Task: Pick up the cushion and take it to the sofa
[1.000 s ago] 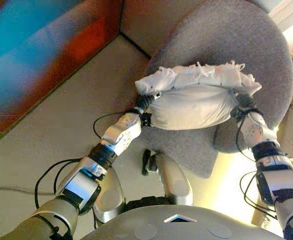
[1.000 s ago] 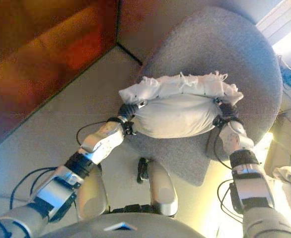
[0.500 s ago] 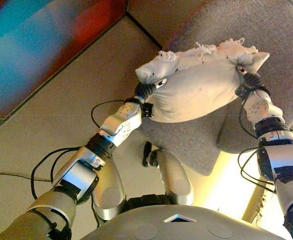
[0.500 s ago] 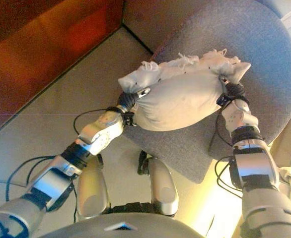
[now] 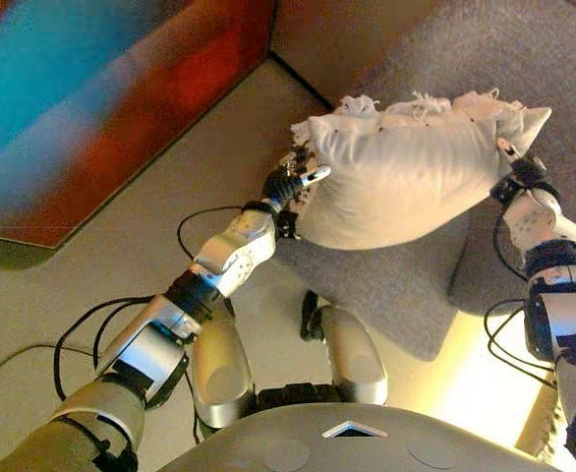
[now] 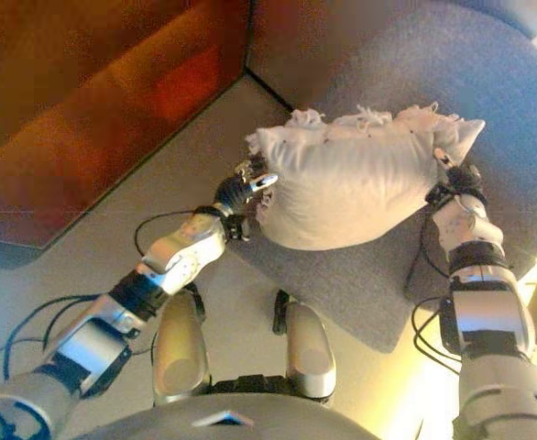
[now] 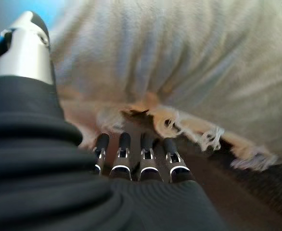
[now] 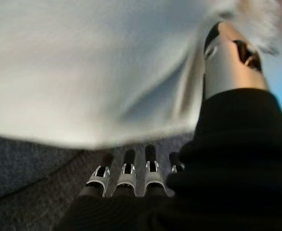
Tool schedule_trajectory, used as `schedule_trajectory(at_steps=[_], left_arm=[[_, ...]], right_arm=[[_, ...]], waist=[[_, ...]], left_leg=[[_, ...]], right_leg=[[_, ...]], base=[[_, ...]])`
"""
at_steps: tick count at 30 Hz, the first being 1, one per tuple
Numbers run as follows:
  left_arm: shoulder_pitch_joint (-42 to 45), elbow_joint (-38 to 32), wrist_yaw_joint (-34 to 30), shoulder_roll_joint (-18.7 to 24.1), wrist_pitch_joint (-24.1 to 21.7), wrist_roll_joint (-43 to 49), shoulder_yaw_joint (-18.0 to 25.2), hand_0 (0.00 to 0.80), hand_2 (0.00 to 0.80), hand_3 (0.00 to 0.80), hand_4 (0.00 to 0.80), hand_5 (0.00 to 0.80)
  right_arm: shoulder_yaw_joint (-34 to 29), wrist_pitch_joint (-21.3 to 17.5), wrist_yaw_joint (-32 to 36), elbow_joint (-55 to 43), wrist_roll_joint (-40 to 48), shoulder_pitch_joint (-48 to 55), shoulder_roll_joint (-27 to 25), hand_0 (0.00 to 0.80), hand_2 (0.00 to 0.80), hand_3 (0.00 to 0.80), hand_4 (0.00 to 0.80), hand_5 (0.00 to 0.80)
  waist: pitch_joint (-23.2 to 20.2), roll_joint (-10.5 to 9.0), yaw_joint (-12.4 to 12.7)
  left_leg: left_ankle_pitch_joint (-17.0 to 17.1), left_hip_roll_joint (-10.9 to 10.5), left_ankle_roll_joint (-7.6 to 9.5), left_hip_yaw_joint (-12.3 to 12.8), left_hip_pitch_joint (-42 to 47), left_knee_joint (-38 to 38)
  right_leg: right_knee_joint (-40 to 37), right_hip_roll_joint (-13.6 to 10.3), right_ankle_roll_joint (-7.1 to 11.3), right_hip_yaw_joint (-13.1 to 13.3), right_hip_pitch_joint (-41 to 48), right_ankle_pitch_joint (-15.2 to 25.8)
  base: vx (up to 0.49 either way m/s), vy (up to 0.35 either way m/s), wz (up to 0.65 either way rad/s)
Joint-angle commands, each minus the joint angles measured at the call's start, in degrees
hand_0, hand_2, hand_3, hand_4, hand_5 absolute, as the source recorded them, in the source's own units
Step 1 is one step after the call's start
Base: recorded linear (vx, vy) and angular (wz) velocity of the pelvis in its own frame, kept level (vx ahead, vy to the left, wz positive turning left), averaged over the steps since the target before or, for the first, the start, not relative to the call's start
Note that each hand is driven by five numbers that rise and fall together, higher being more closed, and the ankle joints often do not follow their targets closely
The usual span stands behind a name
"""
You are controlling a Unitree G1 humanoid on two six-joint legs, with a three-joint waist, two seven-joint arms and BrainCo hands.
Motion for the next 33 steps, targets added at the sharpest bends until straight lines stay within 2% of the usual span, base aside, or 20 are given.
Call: schedule_trajectory(at_steps=[1,5,8,14,19,23,28,33], left_arm=[[3.11,-5.70,-2.84,0.45,-4.44,-0.40,-1.20,0.000,0.000,0.000,0.000,0.000],[5.91,-7.06,-4.06,2.37,-5.14,-0.94,0.39,0.000,0.000,0.000,0.000,0.000],[8.58,-7.25,-5.38,3.66,-5.95,-1.69,1.27,0.000,0.000,0.000,0.000,0.000],[15.74,-8.73,-8.80,5.88,-7.69,-2.21,3.57,0.000,0.000,0.000,0.000,0.000],[20.39,-9.78,-12.13,6.01,-9.71,-4.00,5.24,0.000,0.000,0.000,0.000,0.000],[24.60,-10.59,-15.97,5.54,-12.21,-3.98,8.08,0.000,0.000,0.000,0.000,0.000],[29.44,-9.33,-18.71,5.16,-13.25,-0.74,13.08,0.000,0.000,0.000,0.000,0.000],[34.80,-5.96,-24.94,3.91,-16.18,2.50,20.50,0.000,0.000,0.000,0.000,0.000]], right_arm=[[-2.10,-1.61,-1.85,-1.63,1.76,1.32,-5.45,0.000,0.000,0.000,0.000,0.000],[-5.36,-2.70,-3.38,-2.02,6.66,2.71,-7.90,0.000,0.000,0.000,0.000,0.000],[-7.12,-3.74,-3.99,-2.24,5.02,3.81,-10.15,0.000,0.000,0.000,0.000,0.000],[-9.55,-3.26,-4.95,-6.27,4.43,7.39,-14.50,0.000,0.000,0.000,0.000,0.000],[-9.67,-2.89,-0.19,-10.86,0.55,11.23,-14.23,0.000,0.000,0.000,0.000,0.000],[-8.25,-4.73,2.74,-22.53,0.95,16.40,-8.52,0.000,0.000,0.000,0.000,0.000],[-7.87,-10.15,9.57,-33.68,3.92,26.35,3.24,0.000,0.000,0.000,0.000,0.000],[-5.13,-14.57,18.24,-43.21,4.45,34.97,14.78,0.000,0.000,0.000,0.000,0.000]], waist=[[-5.68,0.57,0.35],[-7.39,1.16,0.59],[-8.84,1.32,1.02],[-11.56,1.60,1.61],[-13.24,2.10,1.87],[-13.89,2.60,0.93],[-14.36,3.37,-0.27],[-15.26,4.21,-1.88]], left_leg=[[7.23,8.24,-9.03,-2.90,3.37,-8.04],[8.85,7.31,-8.52,-1.16,6.68,-12.85],[9.59,6.72,-8.11,-0.05,8.97,-15.64],[10.24,5.31,-7.34,1.19,12.52,-19.38],[9.57,3.39,-6.33,1.14,15.25,-21.07],[8.74,1.28,-5.15,2.02,17.64,-22.31],[7.11,-1.43,-3.16,2.60,20.41,-23.12],[6.40,-3.89,-1.78,4.21,23.31,-24.68]], right_leg=[[-10.58,-3.55,3.82,1.87,3.60,8.48],[-14.08,-3.33,4.10,1.64,5.94,9.51],[-16.37,-3.18,4.26,1.24,7.66,10.27],[-18.52,-2.67,4.09,1.25,10.28,10.29],[-19.59,-2.56,3.84,1.73,11.81,10.06],[-21.09,-2.29,3.45,3.37,11.85,11.10],[-21.74,-1.48,2.98,5.94,11.18,12.24],[-23.09,-1.13,2.85,7.31,11.16,13.54]], base=[[0.058,0.065,0.05],[0.066,0.069,0.04],[0.077,0.055,0.03],[0.063,0.086,0.05],[0.031,0.153,0.02],[-0.051,0.216,-0.16],[-0.083,0.184,-0.26],[-0.081,0.167,-0.26]])
